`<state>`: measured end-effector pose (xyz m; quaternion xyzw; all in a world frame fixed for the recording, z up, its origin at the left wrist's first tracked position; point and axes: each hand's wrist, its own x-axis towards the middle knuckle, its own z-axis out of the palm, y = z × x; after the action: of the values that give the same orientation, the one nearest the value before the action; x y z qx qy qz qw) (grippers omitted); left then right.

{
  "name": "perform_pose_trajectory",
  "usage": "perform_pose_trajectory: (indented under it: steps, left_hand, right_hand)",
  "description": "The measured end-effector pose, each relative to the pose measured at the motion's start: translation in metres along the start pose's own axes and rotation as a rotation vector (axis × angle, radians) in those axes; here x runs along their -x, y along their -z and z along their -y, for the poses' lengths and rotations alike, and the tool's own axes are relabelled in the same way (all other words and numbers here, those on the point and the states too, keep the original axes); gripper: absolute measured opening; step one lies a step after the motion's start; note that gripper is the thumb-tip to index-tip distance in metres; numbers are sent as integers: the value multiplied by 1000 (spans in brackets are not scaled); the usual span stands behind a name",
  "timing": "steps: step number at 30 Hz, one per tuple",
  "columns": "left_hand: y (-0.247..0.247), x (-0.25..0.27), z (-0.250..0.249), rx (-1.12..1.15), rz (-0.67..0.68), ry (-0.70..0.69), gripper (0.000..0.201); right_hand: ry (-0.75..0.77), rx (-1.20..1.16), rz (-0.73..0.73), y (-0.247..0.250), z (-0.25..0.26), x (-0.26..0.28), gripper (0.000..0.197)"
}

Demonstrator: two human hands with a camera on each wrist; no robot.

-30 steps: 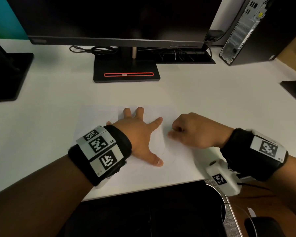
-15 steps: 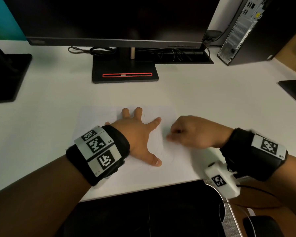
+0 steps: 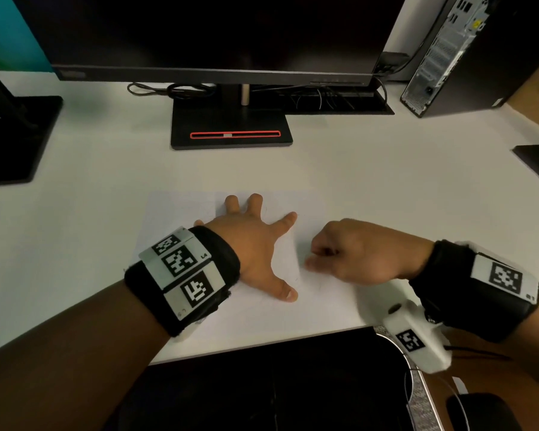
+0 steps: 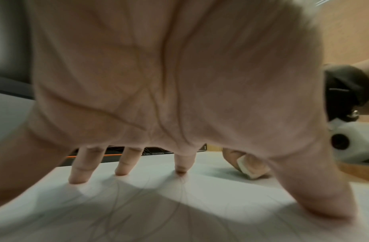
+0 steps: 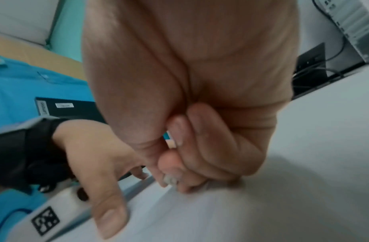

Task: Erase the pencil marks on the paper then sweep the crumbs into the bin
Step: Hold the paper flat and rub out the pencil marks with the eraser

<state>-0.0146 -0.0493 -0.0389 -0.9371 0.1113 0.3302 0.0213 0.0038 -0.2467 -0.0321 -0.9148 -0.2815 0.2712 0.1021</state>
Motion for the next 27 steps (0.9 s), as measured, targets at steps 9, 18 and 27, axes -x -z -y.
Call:
perform_pose_trajectory:
  steps: [9,18,27]
  left_hand:
    - [0,-1,-1,-13,-1,0,129]
    - [1,0,-1,-17,4,6,129]
    - [1,1,-1,-24,13,2,135]
  right_hand:
    - [13,-23,-5,-6,1,4,45]
    - [25,0,-7,-8,3,6,44]
    - [48,7,9,-11,3,8,43]
